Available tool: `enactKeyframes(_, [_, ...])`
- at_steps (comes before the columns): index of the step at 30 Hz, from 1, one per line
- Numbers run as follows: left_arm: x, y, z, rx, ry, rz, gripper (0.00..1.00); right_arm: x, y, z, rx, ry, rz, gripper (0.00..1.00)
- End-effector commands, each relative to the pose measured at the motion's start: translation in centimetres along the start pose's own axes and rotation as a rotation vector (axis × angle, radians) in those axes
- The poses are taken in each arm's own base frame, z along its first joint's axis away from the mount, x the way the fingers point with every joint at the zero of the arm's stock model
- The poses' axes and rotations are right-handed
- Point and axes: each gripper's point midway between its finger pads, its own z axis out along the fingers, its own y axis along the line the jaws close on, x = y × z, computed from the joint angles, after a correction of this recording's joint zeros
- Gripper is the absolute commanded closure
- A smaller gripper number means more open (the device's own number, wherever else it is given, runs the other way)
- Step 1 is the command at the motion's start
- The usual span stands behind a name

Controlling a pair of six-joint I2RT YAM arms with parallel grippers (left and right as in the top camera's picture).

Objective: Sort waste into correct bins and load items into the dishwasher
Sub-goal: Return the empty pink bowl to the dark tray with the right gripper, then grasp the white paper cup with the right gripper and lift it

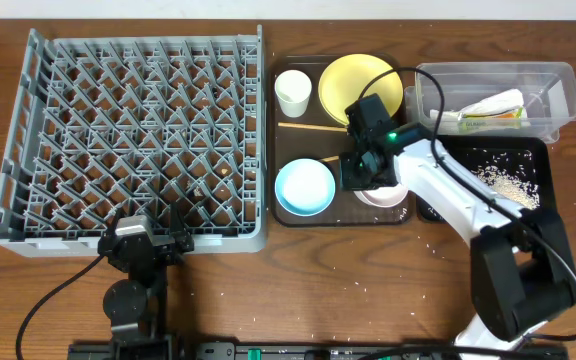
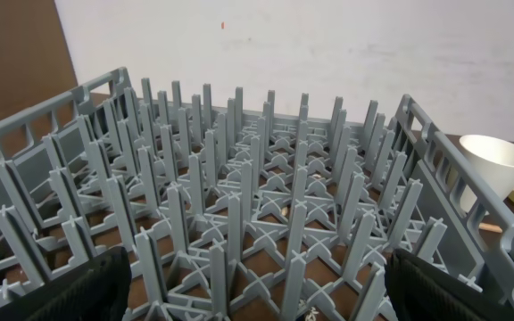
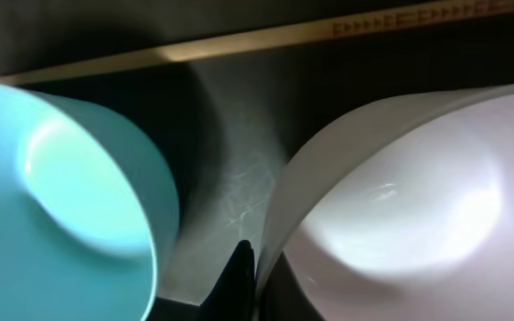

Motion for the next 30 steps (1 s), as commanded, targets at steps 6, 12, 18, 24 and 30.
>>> enactKeyframes(6, [-1.1, 0.0, -0.3, -0.004, -0.007, -0.139, 0.08, -0.7, 1.0, -0.4, -0.029, -0.018, -0.016, 0.80])
enactKeyframes(12, [-5.2, -0.4, -0.7, -0.007, 0.045, -0.141, 0.08, -2.7, 2.5, -3.1, -0.081, -0.046, -0.032, 0.65])
enactKeyframes(18, [-9.2, -2.5, 0.7, 0.074, 0.252, -0.151, 0.08, -6.1, 4.3, -7.5, -0.113, -0.133, -0.076, 0.57])
enactKeyframes(24, [-12.4, -5.4, 2.3, 0.191, 0.513, -0.210, 0.08, -9.3, 5.3, -10.2, -0.136, -0.255, -0.079, 0.50])
enactKeyframes(30, [-15.3, -6.9, 3.4, 0.220, 0.781, -0.270, 0.08, -13.2, 5.9, -11.8, -0.175, -0.365, -0.045, 0.46])
